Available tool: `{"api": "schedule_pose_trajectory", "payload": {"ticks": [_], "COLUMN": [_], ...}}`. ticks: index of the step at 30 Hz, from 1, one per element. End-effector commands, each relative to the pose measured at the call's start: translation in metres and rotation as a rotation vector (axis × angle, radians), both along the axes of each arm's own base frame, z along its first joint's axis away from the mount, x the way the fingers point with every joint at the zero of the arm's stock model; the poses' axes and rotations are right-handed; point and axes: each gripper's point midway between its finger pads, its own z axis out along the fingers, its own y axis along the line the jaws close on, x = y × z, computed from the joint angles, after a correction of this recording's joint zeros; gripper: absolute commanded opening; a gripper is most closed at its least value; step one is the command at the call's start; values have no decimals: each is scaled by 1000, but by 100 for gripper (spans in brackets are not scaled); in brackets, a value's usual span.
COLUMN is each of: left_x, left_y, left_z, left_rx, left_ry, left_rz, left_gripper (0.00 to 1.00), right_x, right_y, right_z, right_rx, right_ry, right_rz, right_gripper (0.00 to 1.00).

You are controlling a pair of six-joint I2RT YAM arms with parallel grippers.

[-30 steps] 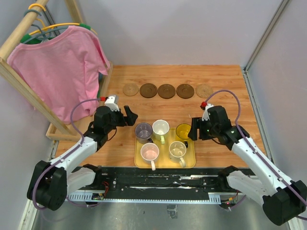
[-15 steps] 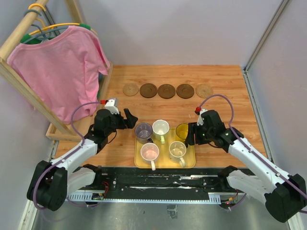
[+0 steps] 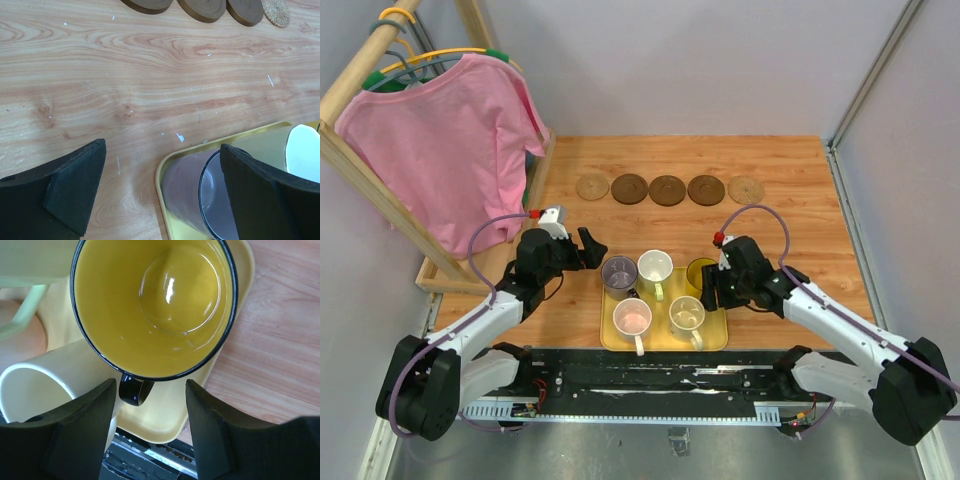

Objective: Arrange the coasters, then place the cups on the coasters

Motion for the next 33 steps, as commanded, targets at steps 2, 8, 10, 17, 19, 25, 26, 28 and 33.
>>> {"api": "schedule_pose_trajectory", "payload": {"ticks": [2, 8, 10, 17, 19, 25, 26, 28, 33], "left_x": [1, 0, 0, -1, -2, -2, -2, -3, -3], "left_y": [-4, -3, -3, -2, -2, -2, -2, -2, -1], "left_z": [3, 0, -1, -5, -7, -9, -10, -10, -12], "left_rx": [-17, -13, -13, -12, -10, -13, -13, -13, -13], "left_ry": [-18, -14, -12, -5, -3, 0, 2, 3, 4], "left_rz": [-13, -10, -11, -7, -6, -6, -4, -7, -4], "left_gripper": [100, 100, 100, 100, 100, 100, 100, 100, 100], "right_x": [-1, 3, 5, 10, 12, 12, 12, 12, 15], "right_y": [8, 13, 12, -3, -8, -10, -9, -7, 0], "right_z": [-9, -18, -22, -31, -30, -29, -29, -31, -33], "right_rx": [-9, -36, -55, -161, -187, -211, -210, -211, -224], "right_ry": [7, 7, 4, -18, -30, -45, -44, -40, -42], "right_rz": [13, 18, 11, -68, -93, -100, -97, -90, -73], "right_gripper": [59, 59, 59, 50, 49, 46, 46, 46, 45]}}
